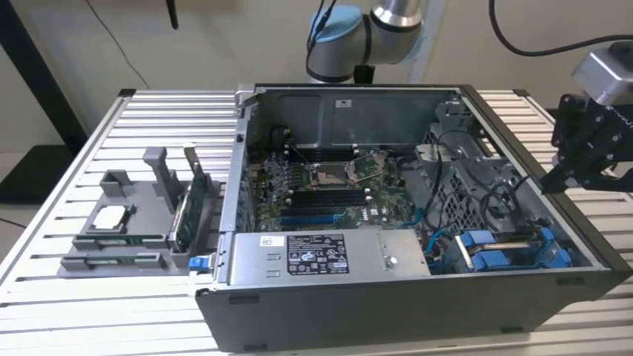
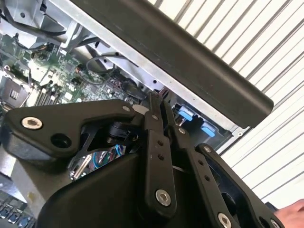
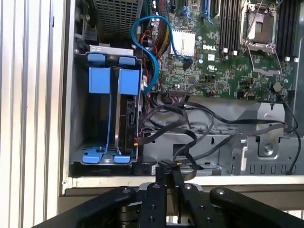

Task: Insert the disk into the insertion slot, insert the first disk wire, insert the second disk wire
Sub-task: 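Insert the second disk wire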

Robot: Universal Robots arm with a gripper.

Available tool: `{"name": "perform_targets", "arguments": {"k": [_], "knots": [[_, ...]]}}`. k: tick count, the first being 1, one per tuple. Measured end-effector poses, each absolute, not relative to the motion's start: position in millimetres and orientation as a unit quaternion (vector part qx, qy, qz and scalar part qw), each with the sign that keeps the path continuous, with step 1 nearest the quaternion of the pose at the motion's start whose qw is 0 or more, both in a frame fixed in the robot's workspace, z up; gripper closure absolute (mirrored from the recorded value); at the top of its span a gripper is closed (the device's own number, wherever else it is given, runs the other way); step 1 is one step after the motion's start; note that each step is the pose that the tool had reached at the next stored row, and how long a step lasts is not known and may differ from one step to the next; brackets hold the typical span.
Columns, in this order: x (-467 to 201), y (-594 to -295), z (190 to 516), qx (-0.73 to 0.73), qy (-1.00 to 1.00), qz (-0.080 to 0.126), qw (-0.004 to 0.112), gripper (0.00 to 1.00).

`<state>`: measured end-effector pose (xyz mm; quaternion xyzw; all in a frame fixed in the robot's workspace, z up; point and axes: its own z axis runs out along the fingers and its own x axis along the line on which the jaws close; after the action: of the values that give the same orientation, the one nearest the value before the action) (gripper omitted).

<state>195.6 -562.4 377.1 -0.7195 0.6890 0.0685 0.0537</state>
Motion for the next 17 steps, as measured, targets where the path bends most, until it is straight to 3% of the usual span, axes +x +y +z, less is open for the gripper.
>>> {"name": "perform_targets", "arguments": {"k": [17], "knots": [[160,-562,386,-0.720,0.689,0.061,0.057,0.84]]}}
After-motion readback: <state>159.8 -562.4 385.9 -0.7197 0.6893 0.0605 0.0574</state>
